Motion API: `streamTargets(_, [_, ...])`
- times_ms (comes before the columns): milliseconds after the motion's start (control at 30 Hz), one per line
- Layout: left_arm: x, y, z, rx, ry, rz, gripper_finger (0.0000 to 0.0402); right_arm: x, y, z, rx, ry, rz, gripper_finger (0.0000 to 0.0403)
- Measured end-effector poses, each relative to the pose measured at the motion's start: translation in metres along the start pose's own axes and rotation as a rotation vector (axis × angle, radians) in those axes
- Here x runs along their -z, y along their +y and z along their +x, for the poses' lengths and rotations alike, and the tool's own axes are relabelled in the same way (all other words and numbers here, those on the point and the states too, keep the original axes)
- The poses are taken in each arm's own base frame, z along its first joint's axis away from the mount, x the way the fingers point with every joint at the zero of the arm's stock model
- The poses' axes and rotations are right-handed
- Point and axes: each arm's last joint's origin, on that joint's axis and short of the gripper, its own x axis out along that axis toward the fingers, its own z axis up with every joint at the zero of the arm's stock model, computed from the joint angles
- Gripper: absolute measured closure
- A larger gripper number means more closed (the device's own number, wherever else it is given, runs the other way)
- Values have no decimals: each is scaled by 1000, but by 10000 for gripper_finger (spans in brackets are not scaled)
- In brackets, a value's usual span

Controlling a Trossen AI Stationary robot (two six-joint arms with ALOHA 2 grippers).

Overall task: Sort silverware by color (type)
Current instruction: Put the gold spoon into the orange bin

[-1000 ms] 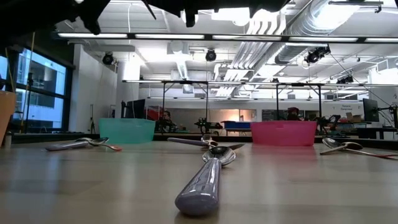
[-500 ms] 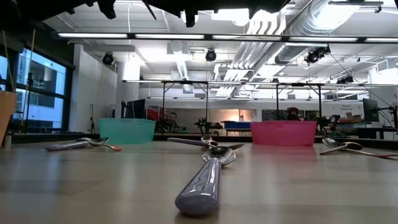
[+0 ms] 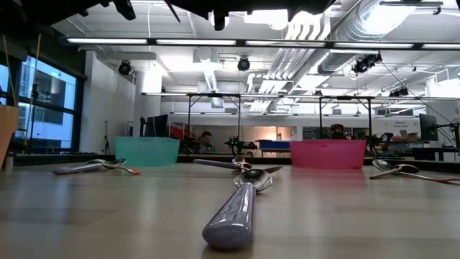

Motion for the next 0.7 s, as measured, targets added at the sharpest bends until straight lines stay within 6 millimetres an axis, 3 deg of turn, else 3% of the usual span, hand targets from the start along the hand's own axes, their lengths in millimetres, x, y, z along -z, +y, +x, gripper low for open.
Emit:
streamTargets(233, [1,0,0,4,7,-33,396,2,1,0,-3,24,13,396])
streamTargets(533, [-8,1,8,9,132,-65,399,1,-4,-10,2,156,-40,323])
streamTargets(700, [-21,2,18,23,276,-93,400,3,-11,-17,25,251,-70,339])
